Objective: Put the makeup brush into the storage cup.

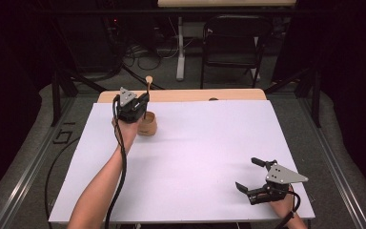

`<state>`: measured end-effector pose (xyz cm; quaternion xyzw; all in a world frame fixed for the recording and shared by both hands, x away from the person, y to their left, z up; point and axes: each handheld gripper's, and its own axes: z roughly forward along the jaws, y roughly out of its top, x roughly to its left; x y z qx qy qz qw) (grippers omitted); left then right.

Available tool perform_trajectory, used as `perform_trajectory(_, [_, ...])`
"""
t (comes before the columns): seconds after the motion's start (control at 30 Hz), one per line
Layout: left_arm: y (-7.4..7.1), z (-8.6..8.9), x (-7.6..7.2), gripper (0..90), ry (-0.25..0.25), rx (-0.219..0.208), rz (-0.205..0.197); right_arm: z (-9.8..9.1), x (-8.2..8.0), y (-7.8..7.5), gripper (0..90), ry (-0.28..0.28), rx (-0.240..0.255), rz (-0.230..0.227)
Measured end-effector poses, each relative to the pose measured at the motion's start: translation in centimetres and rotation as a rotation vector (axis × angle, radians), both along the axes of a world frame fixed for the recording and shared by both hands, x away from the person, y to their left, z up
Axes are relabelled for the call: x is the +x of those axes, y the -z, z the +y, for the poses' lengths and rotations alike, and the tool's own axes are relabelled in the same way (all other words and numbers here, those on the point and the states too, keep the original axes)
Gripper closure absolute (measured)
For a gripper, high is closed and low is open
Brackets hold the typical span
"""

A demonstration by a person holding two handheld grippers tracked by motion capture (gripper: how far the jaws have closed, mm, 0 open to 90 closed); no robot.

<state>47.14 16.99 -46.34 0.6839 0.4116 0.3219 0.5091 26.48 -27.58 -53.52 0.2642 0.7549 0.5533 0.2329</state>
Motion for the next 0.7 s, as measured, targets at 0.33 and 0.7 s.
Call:
perform_trajectory(0.33, [0.5,-0.1,0.4,83.2,-0.013,0.009,0.001,0.0,0.0,0.0,0.0,0.0,0.0,0.0])
perform_trajectory(0.7, [1.0,-0.2,0.8,83.2,-0.021,0.008,0.01,-0.1,0.0,0.0,0.0,0.001,0.0,0.0])
